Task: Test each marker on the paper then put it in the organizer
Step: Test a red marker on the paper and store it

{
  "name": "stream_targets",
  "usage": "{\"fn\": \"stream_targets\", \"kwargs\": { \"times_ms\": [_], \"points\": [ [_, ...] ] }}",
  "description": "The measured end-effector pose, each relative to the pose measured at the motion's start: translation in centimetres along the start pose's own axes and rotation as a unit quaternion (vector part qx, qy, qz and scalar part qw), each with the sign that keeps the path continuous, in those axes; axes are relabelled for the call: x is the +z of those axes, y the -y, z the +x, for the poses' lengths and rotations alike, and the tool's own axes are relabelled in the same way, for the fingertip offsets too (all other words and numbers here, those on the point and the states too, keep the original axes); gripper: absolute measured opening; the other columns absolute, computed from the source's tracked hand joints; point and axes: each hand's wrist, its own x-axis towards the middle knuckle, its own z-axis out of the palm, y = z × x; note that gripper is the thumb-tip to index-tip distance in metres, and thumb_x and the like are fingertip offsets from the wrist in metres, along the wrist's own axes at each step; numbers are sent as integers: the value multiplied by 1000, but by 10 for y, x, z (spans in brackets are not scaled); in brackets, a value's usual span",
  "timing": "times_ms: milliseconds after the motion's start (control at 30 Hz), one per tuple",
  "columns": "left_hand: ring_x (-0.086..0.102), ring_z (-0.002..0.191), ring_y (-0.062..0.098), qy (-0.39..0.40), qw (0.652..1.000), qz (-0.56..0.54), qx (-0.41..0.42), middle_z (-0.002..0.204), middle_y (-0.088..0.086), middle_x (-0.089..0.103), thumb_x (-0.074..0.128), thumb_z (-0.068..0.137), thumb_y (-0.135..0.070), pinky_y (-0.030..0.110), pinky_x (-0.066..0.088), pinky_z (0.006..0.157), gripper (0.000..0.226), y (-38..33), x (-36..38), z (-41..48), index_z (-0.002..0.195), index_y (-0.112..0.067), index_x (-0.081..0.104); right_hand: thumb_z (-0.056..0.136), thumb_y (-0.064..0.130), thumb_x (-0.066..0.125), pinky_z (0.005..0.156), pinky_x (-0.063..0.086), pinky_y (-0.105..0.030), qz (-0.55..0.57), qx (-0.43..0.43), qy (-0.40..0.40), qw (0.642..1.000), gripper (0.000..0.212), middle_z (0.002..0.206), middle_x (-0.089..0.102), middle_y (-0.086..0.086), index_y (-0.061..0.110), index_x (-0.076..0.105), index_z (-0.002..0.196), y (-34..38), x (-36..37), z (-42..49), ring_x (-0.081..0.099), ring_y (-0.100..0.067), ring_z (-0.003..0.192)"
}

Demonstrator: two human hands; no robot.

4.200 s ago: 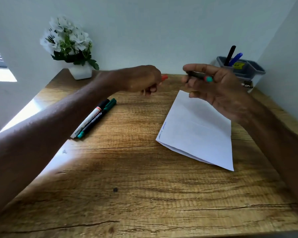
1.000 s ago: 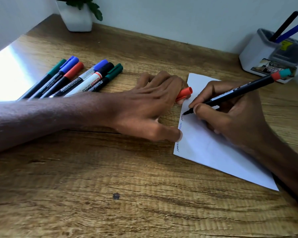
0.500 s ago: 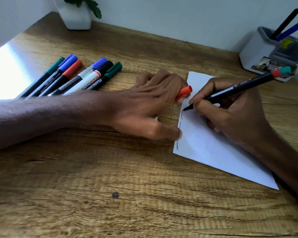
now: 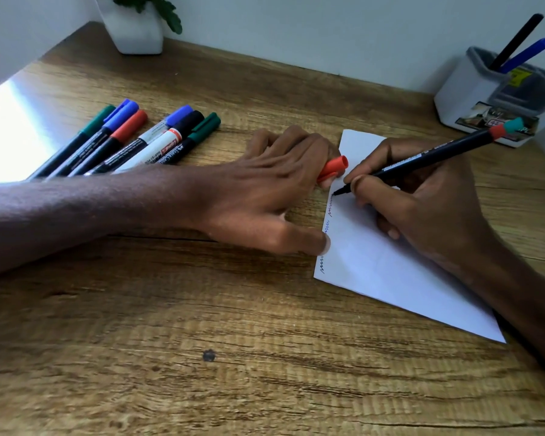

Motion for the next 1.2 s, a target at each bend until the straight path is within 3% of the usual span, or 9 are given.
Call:
{"fn": "stream_targets", "kwargs": {
  "times_ms": [167, 333, 433, 500, 667, 767, 833, 933, 1200],
  "points": [
    [19, 148, 18, 3, 1000, -13, 5, 160, -4, 25, 34, 80, -77, 33, 13, 120, 91, -1, -2, -1, 151, -22, 23, 83, 9, 69, 37, 39, -21, 2, 19, -6, 1000, 9, 59, 67, 4, 9, 74, 75, 0, 0, 0, 50, -14, 32],
    [27, 124, 14, 16, 996, -80, 35, 132, -4, 38, 47, 83, -64, 36, 26, 102, 63, -8, -19, 0, 124, -17, 39, 86, 0, 67, 36, 38, -23, 61, 42, -31, 997, 9, 58, 64, -2, 0, 72, 80, -1, -1, -1, 47, -24, 37],
    [28, 117, 13, 18, 995, -92, 41, 126, -3, 40, 45, 89, -61, 32, 24, 93, 50, -8, -18, 0, 114, -19, 37, 90, -7, 63, 38, 38, -23, 109, 60, -45, 991, 9, 66, 63, -12, -4, 71, 86, 0, -4, -1, 47, -21, 48],
    [32, 116, 16, 8, 993, -116, 31, 122, -3, 42, 37, 96, -58, 36, 29, 96, 42, -9, -18, 0, 110, -19, 38, 92, -7, 62, 39, 39, -24, 119, 56, -42, 990, 9, 70, 61, -20, -6, 70, 89, 2, -5, -2, 47, -23, 52],
    [44, 109, 14, -102, 970, -218, -28, 109, -5, 53, 20, 106, -47, 31, 36, 98, 45, -9, -17, 0, 117, -15, 49, 92, 6, 56, 41, 41, -28, 174, 45, -30, 983, 19, 77, 62, -18, -5, 70, 98, 4, -9, -3, 50, -27, 64],
    [53, 98, 18, -193, 951, -240, -34, 97, 1, 59, 29, 110, -36, 31, 41, 88, 40, -5, -16, 1, 104, -8, 57, 92, 6, 54, 43, 44, -31, 178, 34, -32, 983, 22, 84, 66, -18, -4, 69, 103, 5, -11, -2, 55, -28, 69],
    [52, 89, 13, -211, 952, -219, -28, 91, -2, 58, 36, 110, -31, 22, 40, 79, 31, -4, -16, 3, 101, -11, 58, 92, 5, 57, 44, 47, -31, 169, 15, -49, 984, 19, 86, 70, -16, -4, 67, 106, 6, -13, -2, 60, -28, 69],
    [50, 84, 1, -219, 955, -197, -28, 92, -12, 57, 45, 108, -32, 10, 34, 72, 21, -3, -15, 4, 107, -18, 61, 93, 4, 62, 46, 50, -33, 148, -23, -66, 987, 16, 88, 73, -16, -3, 63, 108, 8, -17, -1, 67, -32, 71],
    [56, 95, -1, -224, 953, -202, -37, 107, -17, 64, 54, 105, -29, 10, 42, 76, 21, -2, -16, 5, 122, -26, 66, 94, 2, 61, 46, 50, -33, 137, -76, -57, 986, 12, 87, 71, -20, 2, 65, 105, 10, -20, -2, 67, -36, 69]
  ]
}}
